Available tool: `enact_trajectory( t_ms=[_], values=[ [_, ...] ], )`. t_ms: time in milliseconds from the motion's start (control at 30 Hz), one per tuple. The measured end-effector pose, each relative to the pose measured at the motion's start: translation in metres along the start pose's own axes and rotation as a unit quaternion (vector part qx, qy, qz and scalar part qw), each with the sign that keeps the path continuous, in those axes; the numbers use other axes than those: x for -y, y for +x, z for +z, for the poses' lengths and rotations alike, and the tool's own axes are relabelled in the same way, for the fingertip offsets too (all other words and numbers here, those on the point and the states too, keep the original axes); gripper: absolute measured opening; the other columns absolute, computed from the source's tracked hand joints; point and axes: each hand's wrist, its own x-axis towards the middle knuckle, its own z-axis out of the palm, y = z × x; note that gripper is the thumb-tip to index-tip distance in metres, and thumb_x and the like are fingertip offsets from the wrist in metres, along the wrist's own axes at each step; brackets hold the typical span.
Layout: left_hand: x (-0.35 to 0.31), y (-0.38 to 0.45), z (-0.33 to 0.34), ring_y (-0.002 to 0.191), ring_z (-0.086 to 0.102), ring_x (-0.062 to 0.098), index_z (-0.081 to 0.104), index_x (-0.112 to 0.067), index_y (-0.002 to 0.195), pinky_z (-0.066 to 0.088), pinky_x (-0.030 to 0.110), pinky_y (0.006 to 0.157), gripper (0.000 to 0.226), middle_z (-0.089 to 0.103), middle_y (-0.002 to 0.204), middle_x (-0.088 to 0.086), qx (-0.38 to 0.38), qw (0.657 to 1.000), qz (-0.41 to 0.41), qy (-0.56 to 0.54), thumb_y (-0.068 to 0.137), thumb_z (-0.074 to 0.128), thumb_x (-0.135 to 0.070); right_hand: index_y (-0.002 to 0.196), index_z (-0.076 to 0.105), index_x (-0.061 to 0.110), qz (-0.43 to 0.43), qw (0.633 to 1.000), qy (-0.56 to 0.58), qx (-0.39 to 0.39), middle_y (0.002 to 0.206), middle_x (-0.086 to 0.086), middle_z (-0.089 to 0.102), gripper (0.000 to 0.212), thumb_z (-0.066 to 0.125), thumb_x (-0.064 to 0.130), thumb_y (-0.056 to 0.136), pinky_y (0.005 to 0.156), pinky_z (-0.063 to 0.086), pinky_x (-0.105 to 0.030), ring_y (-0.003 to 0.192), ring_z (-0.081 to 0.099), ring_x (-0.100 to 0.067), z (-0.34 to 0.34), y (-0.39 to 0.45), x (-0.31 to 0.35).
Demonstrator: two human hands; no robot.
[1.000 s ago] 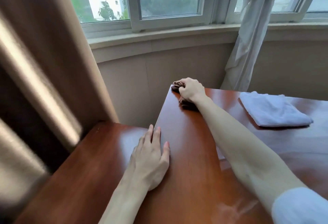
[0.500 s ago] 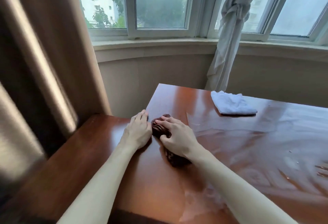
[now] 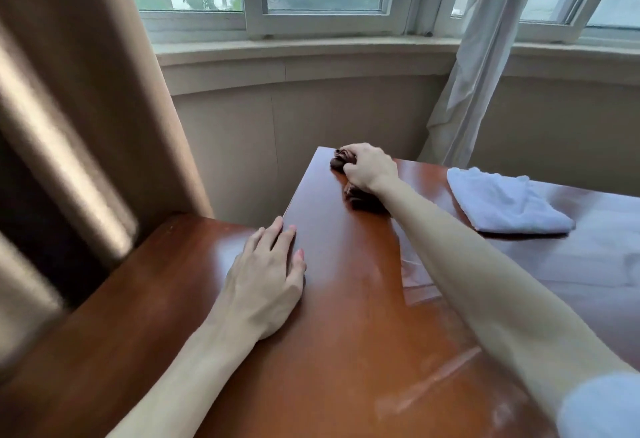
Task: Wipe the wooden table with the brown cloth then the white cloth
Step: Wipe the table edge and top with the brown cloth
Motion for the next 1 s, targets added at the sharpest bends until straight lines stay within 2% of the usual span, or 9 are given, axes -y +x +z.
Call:
enact_trajectory(
  t_ms=[100,200,300,433,533,633,733,867,1000],
  values=[
    [-0.004,-0.004,-0.003,0.151,0.018,0.012,0.030,-0.028,0.156,0.020,0.032,0.123,0.057,0.019,0.165,-0.010,-0.003,1.000,-0.008,-0.018,0.102,0.025,-0.046,0.125,0.067,0.035,0.014,1.000,-0.011,-0.009,0.133,-0.001,0.063,0.038,0.053,0.028,0.091,0.092,0.045,-0.035,0.122,0.058,-0.031,0.007,0.028,0.005],
    [-0.004,-0.001,-0.002,0.150,0.019,0.012,0.030,-0.027,0.156,0.022,0.033,0.122,0.055,0.018,0.166,-0.009,0.003,1.000,-0.009,-0.022,0.104,0.026,-0.042,0.127,0.067,0.034,0.005,1.000,-0.012,-0.013,0.135,0.000,0.064,0.042,0.052,0.022,0.089,0.094,0.045,-0.035,0.123,0.058,-0.030,0.007,0.013,0.011],
    [-0.002,0.000,-0.003,0.151,0.019,0.015,0.032,-0.024,0.156,0.021,0.035,0.122,0.053,0.020,0.166,-0.005,0.014,1.000,-0.007,-0.011,0.104,0.032,-0.037,0.131,0.064,0.035,-0.044,0.999,-0.005,0.016,0.142,0.007,0.060,0.047,0.052,0.017,0.089,0.094,0.044,-0.034,0.127,0.055,-0.025,0.000,-0.047,0.023],
    [-0.007,-0.005,-0.008,0.151,0.021,0.022,0.035,-0.016,0.153,0.019,0.036,0.122,0.051,0.024,0.165,0.003,-0.011,1.000,-0.009,0.003,0.104,0.036,-0.029,0.134,0.063,0.040,-0.111,0.993,0.017,0.028,0.148,0.018,0.054,0.052,0.055,0.018,0.087,0.103,0.042,-0.033,0.136,0.048,-0.013,-0.011,-0.148,0.040],
    [-0.012,-0.011,-0.014,0.150,0.023,0.022,0.037,-0.012,0.152,0.023,0.038,0.119,0.050,0.027,0.163,0.005,-0.024,1.000,-0.004,0.010,0.103,0.037,-0.026,0.136,0.063,0.037,-0.147,0.988,0.030,0.031,0.149,0.018,0.053,0.053,0.057,0.017,0.088,0.109,0.036,-0.027,0.141,0.039,-0.005,-0.017,-0.210,0.041],
    [-0.013,-0.014,-0.016,0.150,0.024,0.022,0.038,-0.012,0.151,0.024,0.038,0.119,0.049,0.030,0.162,0.006,0.003,1.000,-0.002,0.002,0.103,0.036,-0.025,0.136,0.064,0.038,-0.160,0.984,0.058,0.050,0.149,0.018,0.052,0.053,0.057,0.017,0.088,0.112,0.033,-0.027,0.142,0.038,-0.005,-0.019,-0.233,0.035],
    [-0.012,-0.013,-0.015,0.147,0.029,0.021,0.042,-0.012,0.148,0.025,0.035,0.119,0.048,0.032,0.161,0.006,0.005,1.000,-0.002,-0.009,0.102,0.037,-0.025,0.130,0.067,0.041,-0.140,0.986,0.075,0.046,0.144,0.022,0.056,0.053,0.055,0.016,0.085,0.108,0.042,-0.031,0.135,0.047,-0.007,-0.020,-0.206,0.026],
    [-0.011,-0.012,-0.012,0.146,0.031,0.019,0.041,-0.013,0.149,0.028,0.034,0.119,0.050,0.033,0.160,0.003,-0.010,1.000,-0.002,-0.022,0.102,0.039,-0.029,0.123,0.069,0.037,-0.078,0.995,0.055,0.023,0.136,0.018,0.063,0.046,0.054,0.018,0.084,0.098,0.050,-0.040,0.123,0.058,-0.022,-0.013,-0.133,0.014],
    [-0.010,-0.006,-0.010,0.150,0.021,0.009,0.034,-0.019,0.155,0.017,0.026,0.121,0.053,0.025,0.164,-0.006,-0.020,0.999,-0.001,-0.026,0.104,0.035,-0.033,0.104,0.069,0.026,-0.025,0.999,0.044,0.010,0.115,0.003,0.071,0.027,0.053,0.018,0.085,0.076,0.042,-0.035,0.110,0.061,-0.031,0.001,-0.050,0.006]
  ],
)
